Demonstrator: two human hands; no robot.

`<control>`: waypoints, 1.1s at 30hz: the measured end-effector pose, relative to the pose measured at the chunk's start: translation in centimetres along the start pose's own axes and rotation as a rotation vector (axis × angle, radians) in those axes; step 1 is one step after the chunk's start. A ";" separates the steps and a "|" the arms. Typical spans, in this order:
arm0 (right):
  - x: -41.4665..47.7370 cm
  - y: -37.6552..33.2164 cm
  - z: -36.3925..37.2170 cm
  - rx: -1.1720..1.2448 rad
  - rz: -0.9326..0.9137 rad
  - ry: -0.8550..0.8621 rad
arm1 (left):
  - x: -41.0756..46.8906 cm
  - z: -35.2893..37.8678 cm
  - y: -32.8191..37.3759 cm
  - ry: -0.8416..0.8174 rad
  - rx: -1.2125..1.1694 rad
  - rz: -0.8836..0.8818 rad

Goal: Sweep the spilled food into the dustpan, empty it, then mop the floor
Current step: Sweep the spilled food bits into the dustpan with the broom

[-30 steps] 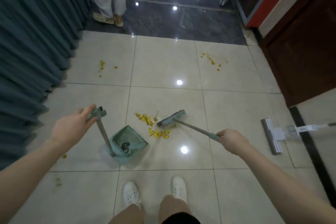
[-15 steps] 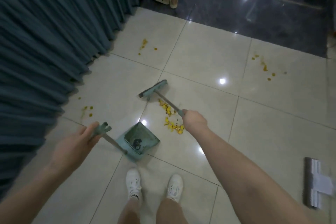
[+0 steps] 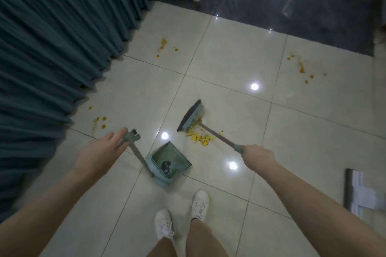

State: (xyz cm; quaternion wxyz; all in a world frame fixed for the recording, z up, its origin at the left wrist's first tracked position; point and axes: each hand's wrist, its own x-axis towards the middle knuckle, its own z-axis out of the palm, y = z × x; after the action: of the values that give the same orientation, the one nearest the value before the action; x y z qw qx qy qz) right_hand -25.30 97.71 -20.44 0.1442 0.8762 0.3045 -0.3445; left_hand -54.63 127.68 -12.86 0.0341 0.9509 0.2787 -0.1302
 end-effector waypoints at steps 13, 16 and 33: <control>-12.2 9.1 1.3 0.010 0.228 0.080 | 0.7 1.1 1.4 0.160 -0.150 0.171; -14.3 10.8 -0.3 -0.054 0.268 0.107 | 0.7 1.4 1.2 0.142 -0.151 0.207; -16.1 7.2 2.1 0.015 0.480 -0.045 | -2.9 3.2 1.2 0.265 -0.049 0.301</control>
State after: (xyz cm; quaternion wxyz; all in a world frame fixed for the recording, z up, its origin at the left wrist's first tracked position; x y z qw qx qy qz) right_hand -31.10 84.19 -10.54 0.2220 0.9166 0.0817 -0.3222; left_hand -57.08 124.70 -15.18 0.0391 0.9895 0.1386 0.0096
